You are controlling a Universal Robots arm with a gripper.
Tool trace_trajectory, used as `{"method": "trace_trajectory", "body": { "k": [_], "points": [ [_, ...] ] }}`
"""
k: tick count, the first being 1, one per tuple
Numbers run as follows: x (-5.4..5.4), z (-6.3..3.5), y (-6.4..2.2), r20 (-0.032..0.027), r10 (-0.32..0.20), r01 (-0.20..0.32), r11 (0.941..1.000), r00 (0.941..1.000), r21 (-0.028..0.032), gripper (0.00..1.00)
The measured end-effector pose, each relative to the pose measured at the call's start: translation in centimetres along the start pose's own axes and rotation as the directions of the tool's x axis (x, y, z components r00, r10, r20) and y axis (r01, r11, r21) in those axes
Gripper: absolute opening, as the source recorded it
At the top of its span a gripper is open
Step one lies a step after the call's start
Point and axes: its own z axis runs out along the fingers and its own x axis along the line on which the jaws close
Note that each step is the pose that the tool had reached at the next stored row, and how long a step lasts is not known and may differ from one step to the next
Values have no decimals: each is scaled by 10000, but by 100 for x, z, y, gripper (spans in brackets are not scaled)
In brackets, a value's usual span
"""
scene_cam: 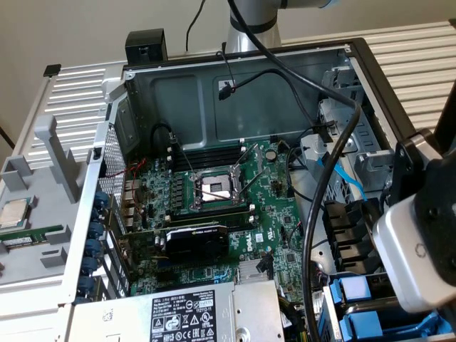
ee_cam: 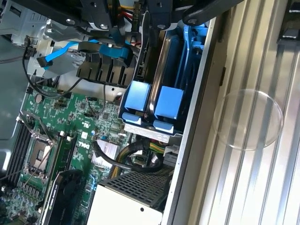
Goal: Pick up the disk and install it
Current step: 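Insert the first disk wire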
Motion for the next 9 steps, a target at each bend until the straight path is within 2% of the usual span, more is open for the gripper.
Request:
{"method": "trace_trajectory", "body": {
  "k": [9],
  "points": [
    [-1, -1, 0, -11, 22, -22, 10000, 10000, -59, 34]
  ]
}}
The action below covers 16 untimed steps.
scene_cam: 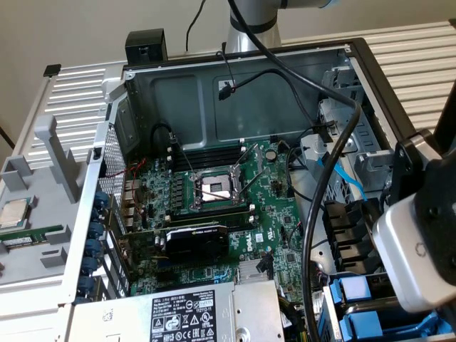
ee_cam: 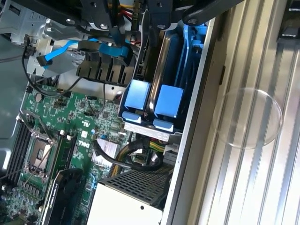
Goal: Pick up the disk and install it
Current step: 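Insert the first disk wire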
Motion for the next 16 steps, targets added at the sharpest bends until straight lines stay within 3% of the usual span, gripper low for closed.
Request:
{"method": "trace_trajectory", "body": {
  "k": [5, 16],
  "points": [
    [0, 0, 0, 16, 30, -30, 10000, 10000, -77, 34],
    [3, 9, 0, 28, 51, -51, 9999, 10000, -124, 34]
  ]
}}
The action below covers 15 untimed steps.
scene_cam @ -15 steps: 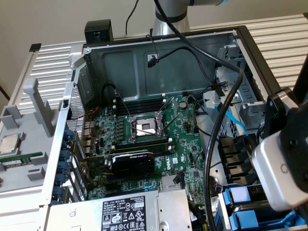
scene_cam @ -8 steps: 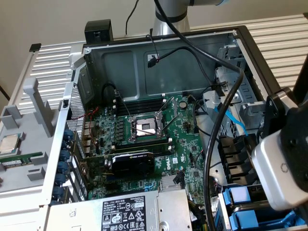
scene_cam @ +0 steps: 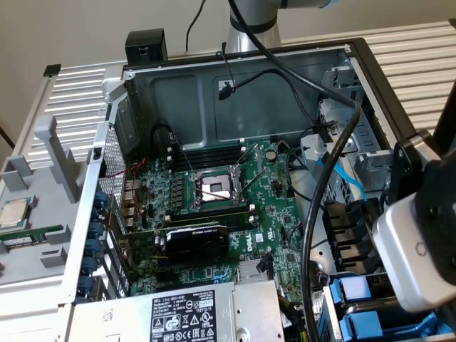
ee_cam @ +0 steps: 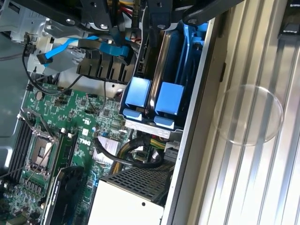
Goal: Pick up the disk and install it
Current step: 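Insert the first disk wire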
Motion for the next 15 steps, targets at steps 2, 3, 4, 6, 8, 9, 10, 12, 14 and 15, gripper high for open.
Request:
{"method": "trace_trajectory", "body": {
  "k": [2, 3, 4, 6, 8, 9, 10, 12, 14, 15],
  "points": [
    [1, 2, 0, 0, 1, -1, 10000, 10000, -3, 34],
    [1, 2, 0, -1, 3, -3, 10000, 10000, -6, 34],
    [1, 2, 0, -1, 3, -3, 10000, 10000, -7, 34],
    [1, 2, 0, -1, 3, -3, 10000, 10000, -8, 34],
    [1, 2, 0, -1, 3, -3, 10000, 10000, -8, 34],
    [1, 3, 0, 0, 4, -4, 10000, 10000, -9, 31],
    [1, 2, 0, 0, 5, -5, 10000, 10000, -11, 25],
    [1, 2, 0, 1, 6, -6, 10000, 10000, -16, 19],
    [1, 3, 0, 2, 7, -7, 10000, 10000, -17, 17],
    [1, 2, 0, 2, 7, -7, 10000, 10000, -17, 17]
  ]
}}
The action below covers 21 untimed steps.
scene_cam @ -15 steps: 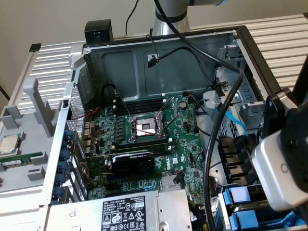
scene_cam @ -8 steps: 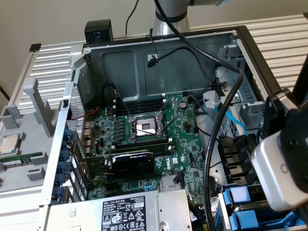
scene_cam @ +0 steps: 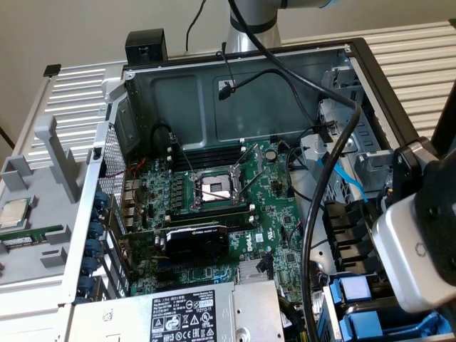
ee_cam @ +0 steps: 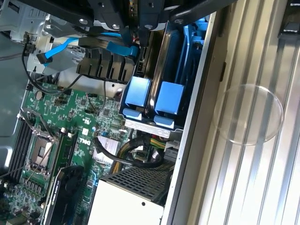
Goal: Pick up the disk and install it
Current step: 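Insert the first disk wire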
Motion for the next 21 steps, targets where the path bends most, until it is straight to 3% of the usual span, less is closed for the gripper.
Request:
{"method": "trace_trajectory", "body": {
  "k": [6, 8, 15, 19, 21],
  "points": [
    [0, 1, 0, -4, 0, 0, 10000, 10000, -1, 17],
    [-5, -5, -2, -67, -4, 3, 10000, 10000, -16, 17],
    [-104, -41, -24, -520, -22, 16, 9999, 9986, -123, 17],
    [-157, -61, -37, -932, -42, 22, 9998, 9956, -220, 17],
    [-191, -59, -44, -1186, -57, 24, 9996, 9929, -281, 17]
  ]
}}
